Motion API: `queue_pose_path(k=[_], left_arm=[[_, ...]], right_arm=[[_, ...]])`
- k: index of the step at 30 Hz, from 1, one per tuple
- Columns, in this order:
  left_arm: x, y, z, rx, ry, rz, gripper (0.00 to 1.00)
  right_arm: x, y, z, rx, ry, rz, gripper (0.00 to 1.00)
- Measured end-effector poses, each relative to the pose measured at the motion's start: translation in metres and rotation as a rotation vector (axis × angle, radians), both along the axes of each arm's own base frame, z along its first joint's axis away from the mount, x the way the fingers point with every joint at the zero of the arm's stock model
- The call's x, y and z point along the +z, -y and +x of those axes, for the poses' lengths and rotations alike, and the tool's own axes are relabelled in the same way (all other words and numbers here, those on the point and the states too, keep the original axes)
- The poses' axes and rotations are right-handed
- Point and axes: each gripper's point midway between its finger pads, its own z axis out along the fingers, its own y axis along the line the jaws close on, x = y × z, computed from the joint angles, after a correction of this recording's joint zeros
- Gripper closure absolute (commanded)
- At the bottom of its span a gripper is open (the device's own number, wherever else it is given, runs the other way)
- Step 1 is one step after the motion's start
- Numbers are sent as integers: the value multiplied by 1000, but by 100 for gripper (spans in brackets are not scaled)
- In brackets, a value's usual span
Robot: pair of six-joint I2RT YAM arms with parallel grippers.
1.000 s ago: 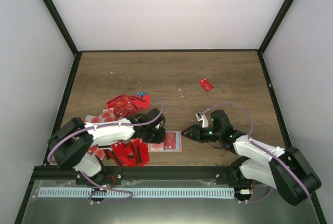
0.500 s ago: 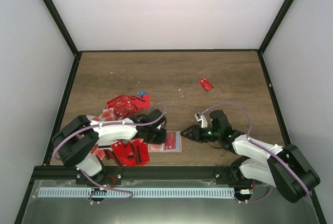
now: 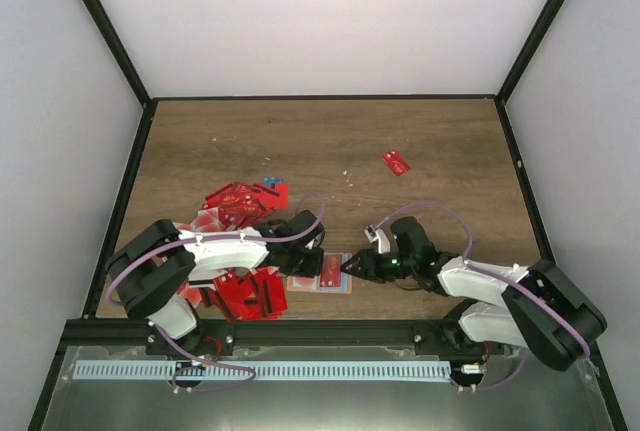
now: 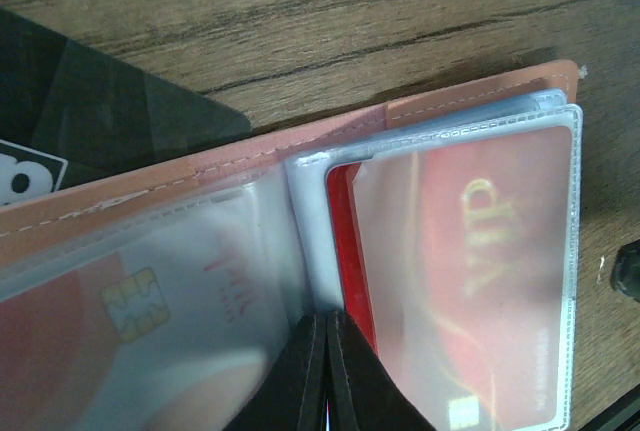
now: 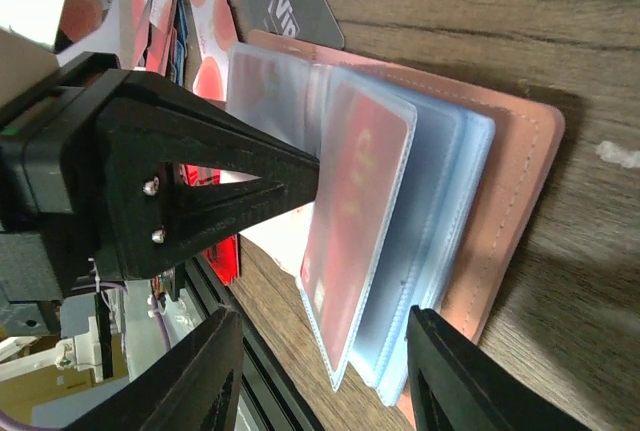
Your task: Put the credit cards into the card holder
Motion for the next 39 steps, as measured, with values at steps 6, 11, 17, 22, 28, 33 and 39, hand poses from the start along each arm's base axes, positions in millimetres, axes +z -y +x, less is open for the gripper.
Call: queue_pose_path(k=[6,11,17,22,28,33,39], left_arm=[[0,0,0,-1,2,2,96],[0,0,0,-1,4,2,96],[0,1,0,-1,5,3,96],[0,1,0,-1,5,2,96],[0,1,0,-2,5,2,96],[0,1,0,-2,6,2,96],[0,1,0,-2,6,2,96]], right_arm=[[-5,-1,-1,-4,-10,-15,53],[-6,-3,0,-5,-10,-12,53],[-8,-5,0,0,-15,-11,54],[-9,-6,1,-2,-20,-9,54],[-12,-8,0,4,-25,-12,54],[-13,-11,0,11,-26,-13,54],[-13,-15,2,19,-25,-11,54]])
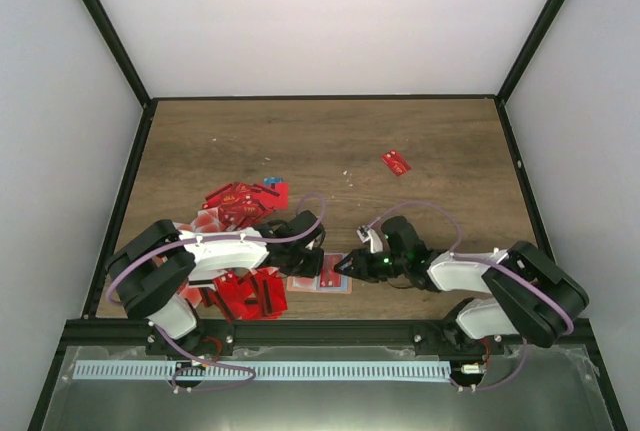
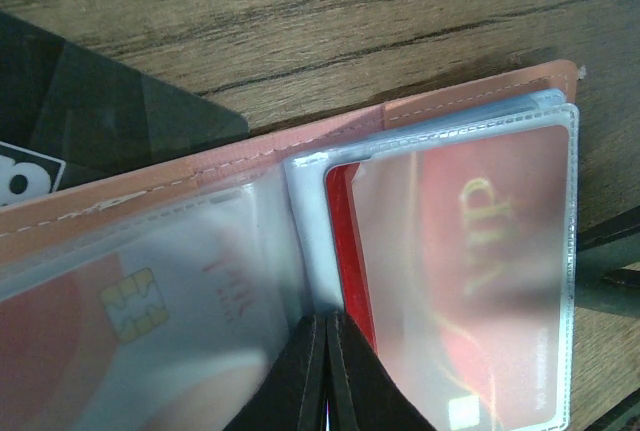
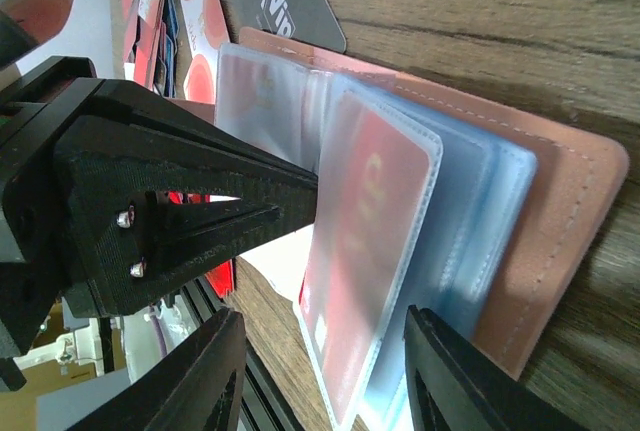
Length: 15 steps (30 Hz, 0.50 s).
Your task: Put the credit cards into the card holder
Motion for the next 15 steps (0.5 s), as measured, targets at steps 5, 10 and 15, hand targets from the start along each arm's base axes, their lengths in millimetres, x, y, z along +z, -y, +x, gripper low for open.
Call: queue_pose_path(k=[5,10,15], left_arm=[[0,0,0,0,2,2,96],[0,2,1,4,1,-6,96],[0,10,1,2,2,-35,96]], right_arm=[[2,-4,1,8,2,3,55],[6,-9,3,17,10,12,55],[10,-11,4,21,15,18,55]])
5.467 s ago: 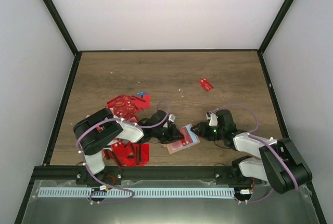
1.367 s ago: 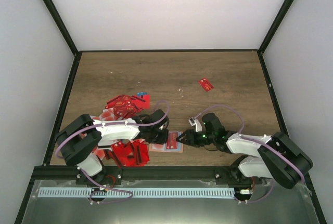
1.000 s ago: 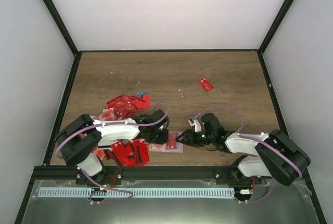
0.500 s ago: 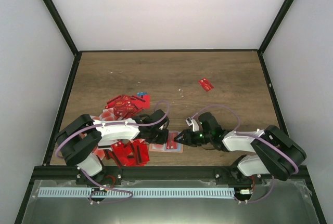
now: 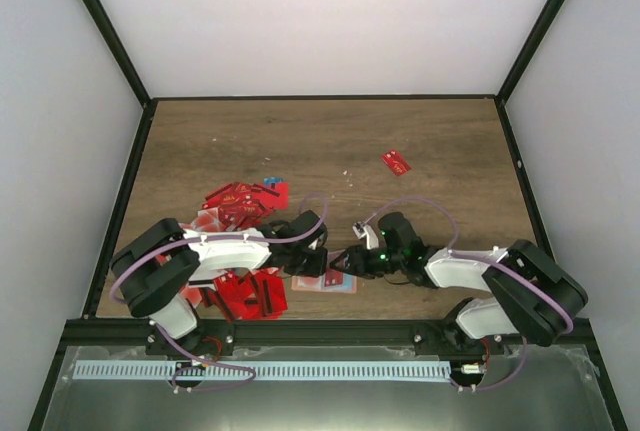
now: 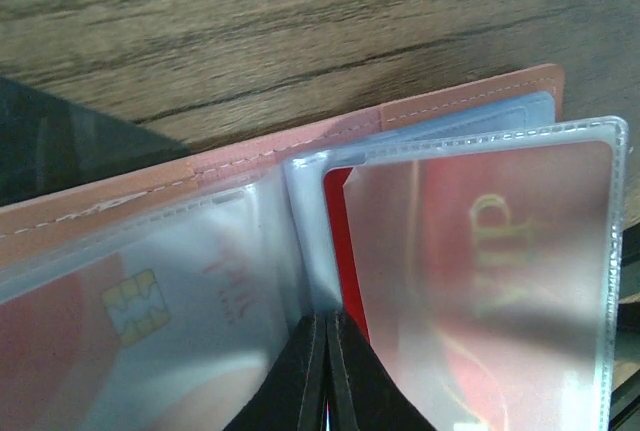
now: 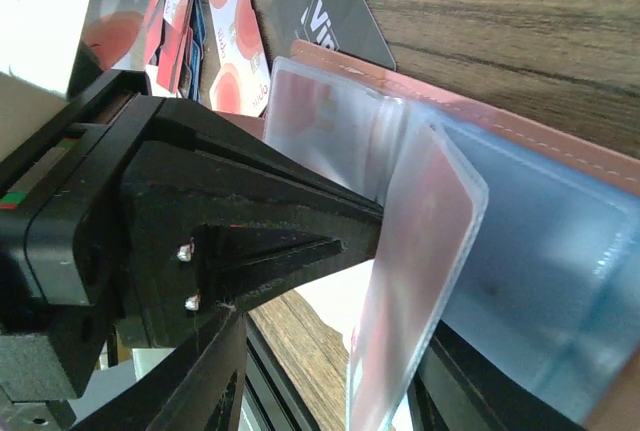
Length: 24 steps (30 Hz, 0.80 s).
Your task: Put the credit cards into the card holder
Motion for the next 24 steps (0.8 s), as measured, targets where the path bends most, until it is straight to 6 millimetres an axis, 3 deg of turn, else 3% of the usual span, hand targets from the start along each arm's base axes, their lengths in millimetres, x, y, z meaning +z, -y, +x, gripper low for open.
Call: queue_pose_path(k=[13,16,19,24], left_arm=[[1,31,8,4,-20,-104,96],[2,30,8,17,-18,-103,96],[3,25,8,32,7,-89,89],[11,-3,10,75,49,-27,74]], right_arm=[[5,8,2,-37,15,-33,55],[4,9,1,-40,9,-42,55],[5,6,4,-38,9,-40,55],[8,-5,12,-23,-2,-24,55]])
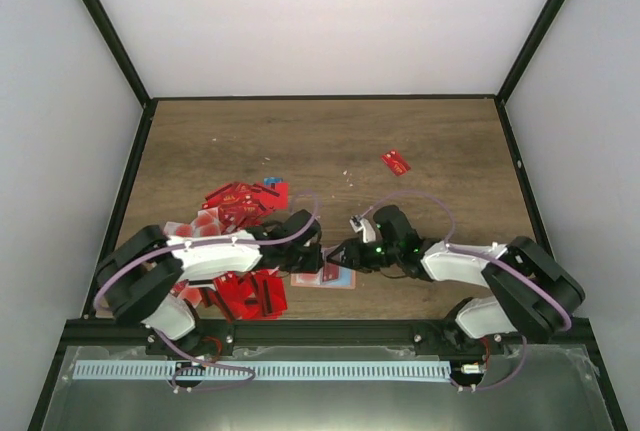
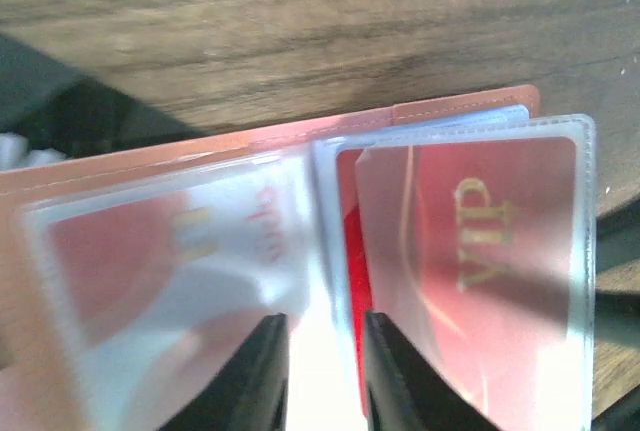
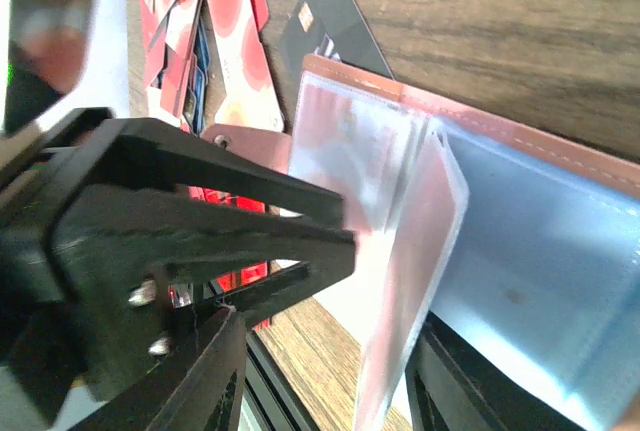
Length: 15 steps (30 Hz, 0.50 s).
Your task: Put the credit cards into the card holder
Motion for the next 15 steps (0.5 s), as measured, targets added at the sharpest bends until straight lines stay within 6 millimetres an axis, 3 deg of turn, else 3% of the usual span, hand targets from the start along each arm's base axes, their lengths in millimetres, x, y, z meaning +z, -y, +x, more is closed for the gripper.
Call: queue_pose_path(k=[2,8,15], left_arm=[[10,-13,1,21,19,20,68],[45,-44,2,73,88,15,64],[63,-88,-8,153,114,65,46]], right_arm=[[1,-5,3,7,-5,9,55],[5,-27,6,45,-19,23,55],[9,-77,-4,152,-22,46,53]])
